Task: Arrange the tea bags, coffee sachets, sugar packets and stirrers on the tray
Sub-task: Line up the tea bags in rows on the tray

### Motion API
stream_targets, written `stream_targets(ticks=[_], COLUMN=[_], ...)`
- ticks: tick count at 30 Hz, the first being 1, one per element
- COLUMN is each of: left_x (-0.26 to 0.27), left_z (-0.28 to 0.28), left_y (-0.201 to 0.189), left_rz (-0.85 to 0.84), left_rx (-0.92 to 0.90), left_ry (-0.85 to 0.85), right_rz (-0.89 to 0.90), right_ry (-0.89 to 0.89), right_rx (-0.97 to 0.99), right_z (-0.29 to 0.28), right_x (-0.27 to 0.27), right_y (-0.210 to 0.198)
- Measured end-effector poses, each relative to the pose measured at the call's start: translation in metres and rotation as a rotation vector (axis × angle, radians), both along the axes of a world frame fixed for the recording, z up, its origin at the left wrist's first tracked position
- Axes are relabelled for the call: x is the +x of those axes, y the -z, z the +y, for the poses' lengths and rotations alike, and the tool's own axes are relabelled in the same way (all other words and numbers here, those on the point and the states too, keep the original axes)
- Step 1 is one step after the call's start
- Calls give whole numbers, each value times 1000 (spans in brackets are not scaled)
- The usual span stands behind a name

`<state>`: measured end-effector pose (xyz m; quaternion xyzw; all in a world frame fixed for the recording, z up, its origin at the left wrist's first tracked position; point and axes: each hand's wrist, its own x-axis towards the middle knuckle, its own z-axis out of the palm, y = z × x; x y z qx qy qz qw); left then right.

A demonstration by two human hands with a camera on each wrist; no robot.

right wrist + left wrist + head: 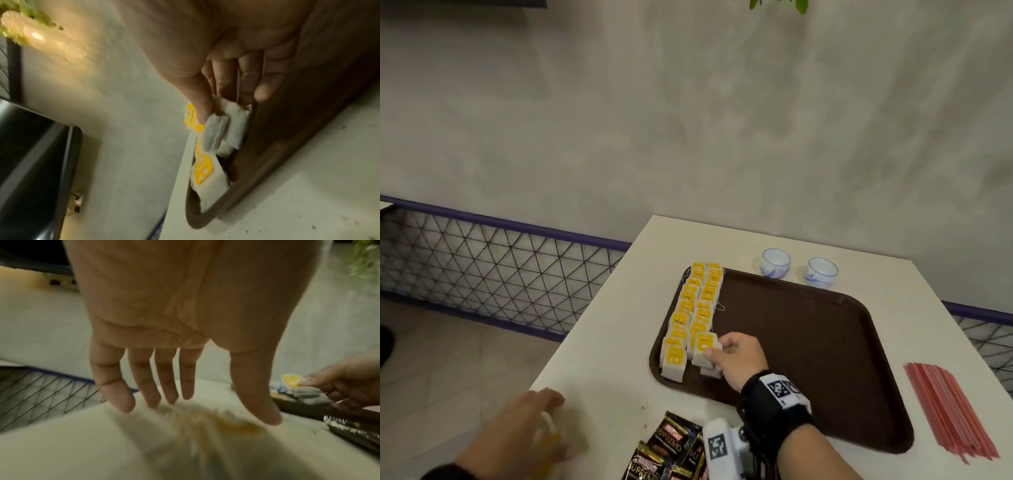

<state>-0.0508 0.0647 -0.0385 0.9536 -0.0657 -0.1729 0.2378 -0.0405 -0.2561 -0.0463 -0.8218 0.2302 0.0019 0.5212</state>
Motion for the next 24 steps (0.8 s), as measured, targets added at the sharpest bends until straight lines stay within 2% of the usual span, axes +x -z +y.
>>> stream_targets(ticks=[2,5,13,20,24], left_x=[0,-2,0,10,21], left_z=[12,17,1,-8,-25], left_y=[17,25,10,2,-14], left_rz=[-2,-16,69,125,119], left_rx=[59,1,-5,-143,-347], left_ry=[-81,-124,-66,49,104], right_rz=[38,52,61,56,48], right_ry=[15,26,93,104,120], right_rx=[-14,-60,-76,-19,3], right_z=[7,13,12,9,5], right_x=[10,19,21,19,15], right_y=[7,11,16,17,15])
